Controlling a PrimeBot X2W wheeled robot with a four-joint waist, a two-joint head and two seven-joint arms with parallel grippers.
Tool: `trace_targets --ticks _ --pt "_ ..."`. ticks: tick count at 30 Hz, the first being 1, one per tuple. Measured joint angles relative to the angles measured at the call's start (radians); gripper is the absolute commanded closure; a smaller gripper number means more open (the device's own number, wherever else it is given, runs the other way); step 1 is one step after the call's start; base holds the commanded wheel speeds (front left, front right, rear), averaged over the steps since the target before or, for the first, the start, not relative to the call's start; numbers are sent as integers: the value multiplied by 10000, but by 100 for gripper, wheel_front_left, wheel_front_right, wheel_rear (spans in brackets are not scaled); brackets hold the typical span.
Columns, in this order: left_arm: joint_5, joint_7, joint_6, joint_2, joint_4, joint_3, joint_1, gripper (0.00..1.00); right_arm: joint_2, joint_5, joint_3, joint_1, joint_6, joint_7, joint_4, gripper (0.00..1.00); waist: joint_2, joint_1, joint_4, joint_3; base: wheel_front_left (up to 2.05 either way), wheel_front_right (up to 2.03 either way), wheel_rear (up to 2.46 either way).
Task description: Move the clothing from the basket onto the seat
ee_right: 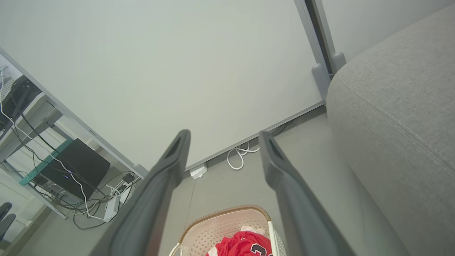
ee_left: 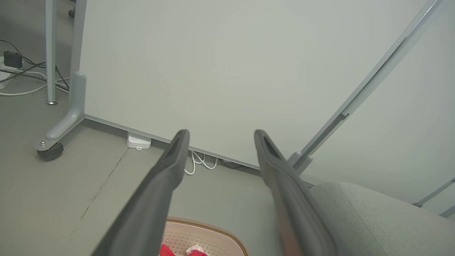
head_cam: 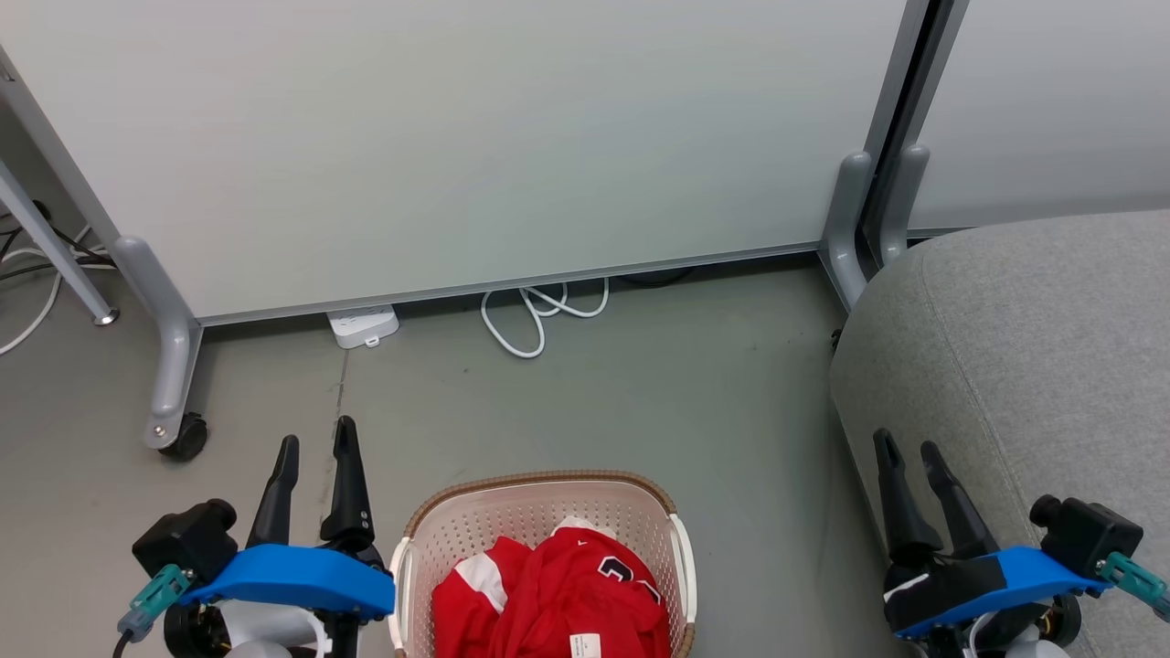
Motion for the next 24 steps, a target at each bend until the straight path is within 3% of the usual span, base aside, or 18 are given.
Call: trace_targets --ticks 24 --pt "2359 -589 61 23 98 -339 -92 0 -8 -2475 44 -51 2 -593 155 0 0 0 79 -10 0 0 0"
